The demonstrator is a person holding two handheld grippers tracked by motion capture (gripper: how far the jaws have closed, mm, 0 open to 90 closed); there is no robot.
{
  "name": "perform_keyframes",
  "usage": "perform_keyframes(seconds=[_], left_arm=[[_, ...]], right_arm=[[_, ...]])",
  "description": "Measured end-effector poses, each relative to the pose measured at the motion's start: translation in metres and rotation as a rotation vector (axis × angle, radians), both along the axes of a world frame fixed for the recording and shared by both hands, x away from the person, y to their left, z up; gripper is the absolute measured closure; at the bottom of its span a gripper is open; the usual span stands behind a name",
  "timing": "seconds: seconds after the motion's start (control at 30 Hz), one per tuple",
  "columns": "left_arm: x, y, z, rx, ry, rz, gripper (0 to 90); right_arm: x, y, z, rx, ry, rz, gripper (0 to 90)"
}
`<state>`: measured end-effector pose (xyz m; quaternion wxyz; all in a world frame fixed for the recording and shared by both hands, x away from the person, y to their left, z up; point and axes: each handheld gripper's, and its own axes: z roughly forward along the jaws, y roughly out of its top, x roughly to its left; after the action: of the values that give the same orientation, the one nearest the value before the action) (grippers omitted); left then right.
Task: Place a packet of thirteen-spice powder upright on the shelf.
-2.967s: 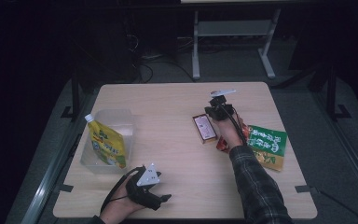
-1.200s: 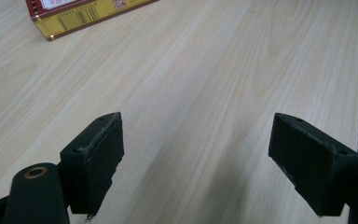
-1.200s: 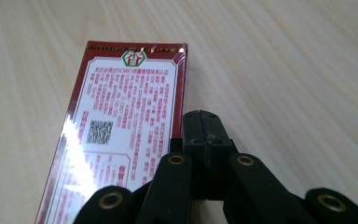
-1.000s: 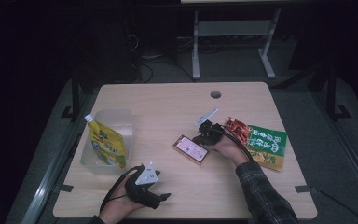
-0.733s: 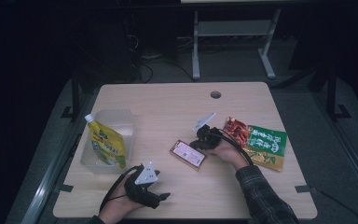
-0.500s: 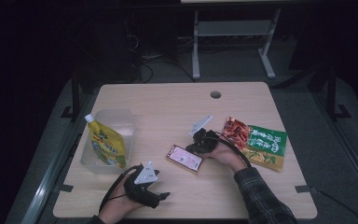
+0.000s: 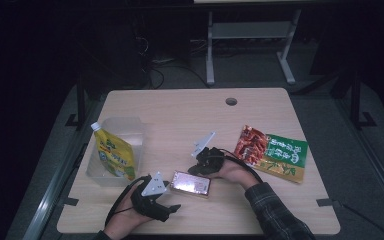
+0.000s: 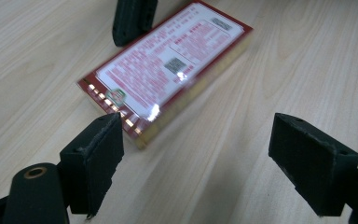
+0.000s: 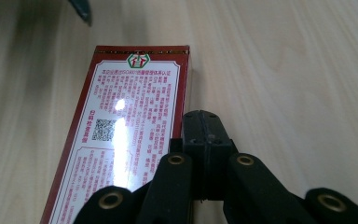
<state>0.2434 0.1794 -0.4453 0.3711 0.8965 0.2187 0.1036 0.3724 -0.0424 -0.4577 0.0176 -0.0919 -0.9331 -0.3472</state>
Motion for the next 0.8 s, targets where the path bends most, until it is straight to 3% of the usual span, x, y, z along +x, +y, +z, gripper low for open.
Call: perform_keyframes(seconds=[0.23,0.37,0.47,0.6,0.7,0.73,0.8], left_arm=[[0.000,0.001,0.001,-0.011,0.002,0.004,17.2],[0.001,0.002,0.001,-0.007,-0.002,0.001,17.2],[0.001,0.002,0.001,-0.010,-0.001,-0.001,17.0],[0.002,0.003,0.001,-0.021,0.003,-0.011,16.4],[0.007,0.006,0.001,-0.017,0.002,-0.033,16.0],[0.008,0.007,0.000,-0.022,0.003,-0.042,16.0],[0.012,0.007,-0.002,-0.032,0.014,-0.063,16.0]], right_arm=[[-0.010,0.011,0.000,0.002,0.006,0.075,90.0],[-0.021,0.019,0.000,0.003,0.028,0.156,90.0],[-0.023,0.020,0.001,0.000,0.017,0.163,90.0],[-0.022,0.013,0.008,0.002,-0.002,0.111,87.8],[-0.025,-0.008,0.017,0.023,-0.013,0.020,77.3],[-0.025,-0.008,0.017,0.023,-0.013,0.020,77.3],[-0.031,-0.026,0.021,0.019,-0.021,-0.046,66.9]])
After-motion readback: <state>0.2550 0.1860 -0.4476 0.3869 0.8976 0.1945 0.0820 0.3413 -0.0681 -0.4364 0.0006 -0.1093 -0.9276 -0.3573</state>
